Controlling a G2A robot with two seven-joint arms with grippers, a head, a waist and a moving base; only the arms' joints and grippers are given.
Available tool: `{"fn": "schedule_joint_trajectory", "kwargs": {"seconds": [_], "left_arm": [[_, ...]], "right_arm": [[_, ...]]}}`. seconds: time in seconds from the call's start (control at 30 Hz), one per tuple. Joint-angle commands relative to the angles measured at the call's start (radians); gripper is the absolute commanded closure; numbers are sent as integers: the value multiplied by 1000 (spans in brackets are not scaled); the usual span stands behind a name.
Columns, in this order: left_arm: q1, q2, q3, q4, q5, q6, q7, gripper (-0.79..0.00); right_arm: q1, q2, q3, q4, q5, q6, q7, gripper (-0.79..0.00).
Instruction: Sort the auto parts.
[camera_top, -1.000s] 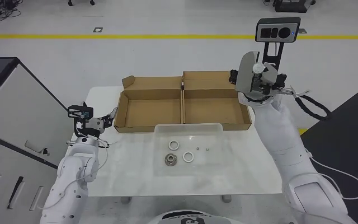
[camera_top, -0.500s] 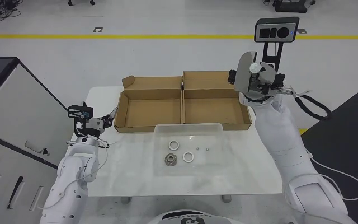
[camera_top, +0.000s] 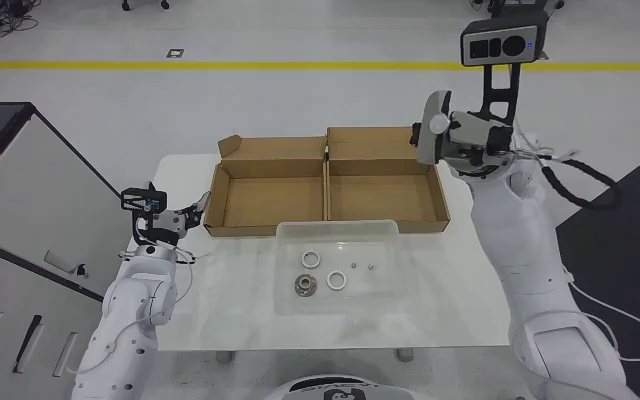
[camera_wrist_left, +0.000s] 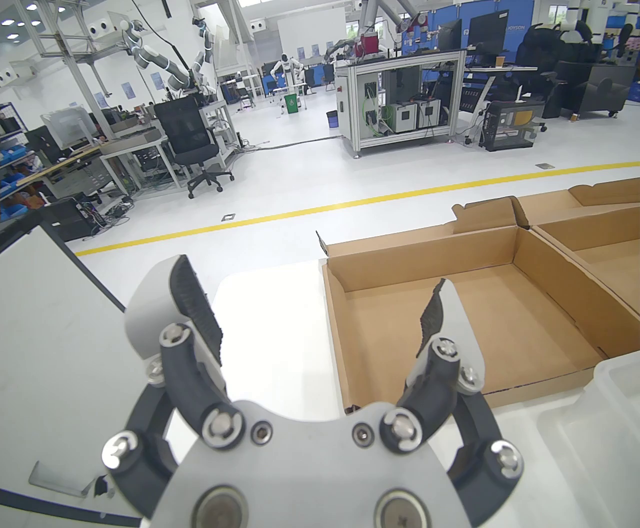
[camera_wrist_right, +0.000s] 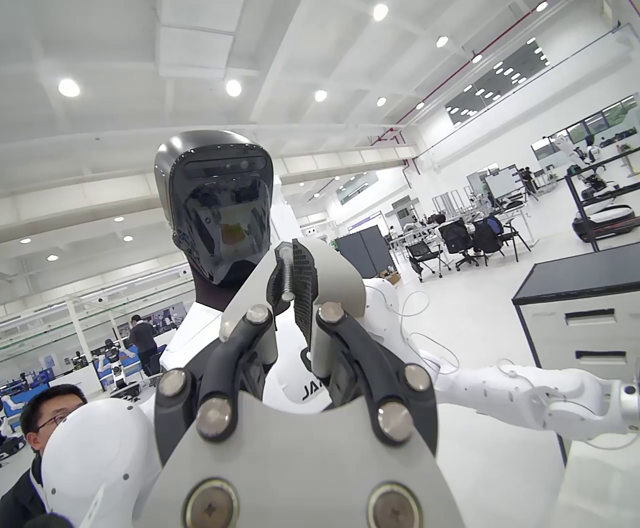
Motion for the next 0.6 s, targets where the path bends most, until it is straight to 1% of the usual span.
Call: {"fn": "schedule_joint_trajectory", "kwargs": {"seconds": [0.0, 0.3, 0.57], "left_arm": [[0, 0, 0, 0, 0, 0, 0, -785], [0, 0, 0, 0, 0, 0, 0, -785], [0, 0, 0, 0, 0, 0, 0, -785]], "right_arm": [[-1, 0, 4, -2, -8, 6, -1, 0], [-5, 1, 30, 3, -36, 35, 4, 0], [1, 11, 94, 45, -65, 80, 47, 0]]}}
